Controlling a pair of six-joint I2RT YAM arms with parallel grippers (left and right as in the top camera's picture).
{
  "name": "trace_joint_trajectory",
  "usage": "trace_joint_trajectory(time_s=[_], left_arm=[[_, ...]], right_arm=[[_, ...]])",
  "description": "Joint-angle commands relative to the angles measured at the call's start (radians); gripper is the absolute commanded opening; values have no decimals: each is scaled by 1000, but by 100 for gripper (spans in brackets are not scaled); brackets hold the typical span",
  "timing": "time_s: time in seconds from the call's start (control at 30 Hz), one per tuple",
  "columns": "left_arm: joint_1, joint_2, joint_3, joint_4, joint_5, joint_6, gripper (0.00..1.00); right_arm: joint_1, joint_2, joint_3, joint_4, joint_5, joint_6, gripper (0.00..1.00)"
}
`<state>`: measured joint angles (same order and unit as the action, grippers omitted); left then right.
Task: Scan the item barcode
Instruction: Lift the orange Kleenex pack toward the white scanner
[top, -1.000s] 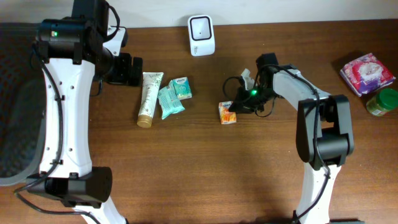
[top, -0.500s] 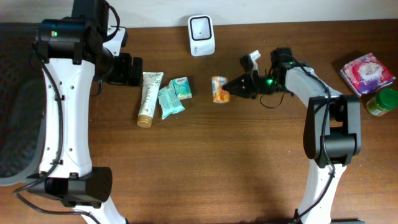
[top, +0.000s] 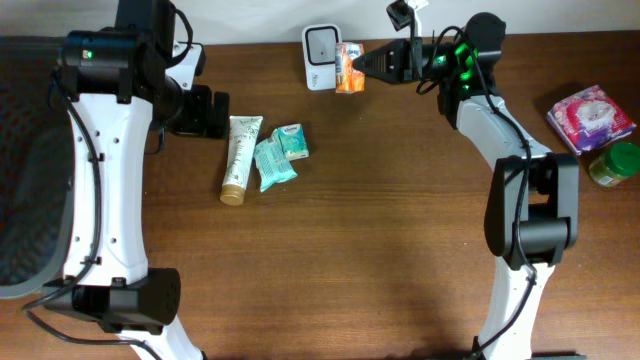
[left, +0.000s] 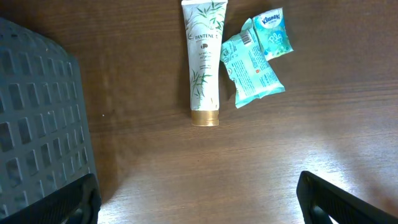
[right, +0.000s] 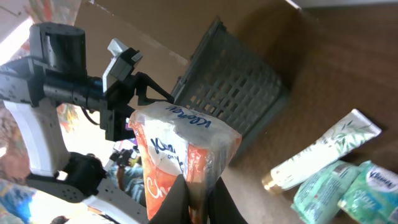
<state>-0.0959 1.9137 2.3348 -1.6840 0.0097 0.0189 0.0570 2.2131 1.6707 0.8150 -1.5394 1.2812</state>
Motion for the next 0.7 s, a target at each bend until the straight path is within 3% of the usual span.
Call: trace_joint_trajectory(time_s=[0.0,0.67], left_arm=[[-1,-9,1,-1,-6,12,99],[-1,-9,2,-1,-6,12,99]], right_arm=[[23,1,9,8,-12,67,4],[44,1,9,7,4,62,4]])
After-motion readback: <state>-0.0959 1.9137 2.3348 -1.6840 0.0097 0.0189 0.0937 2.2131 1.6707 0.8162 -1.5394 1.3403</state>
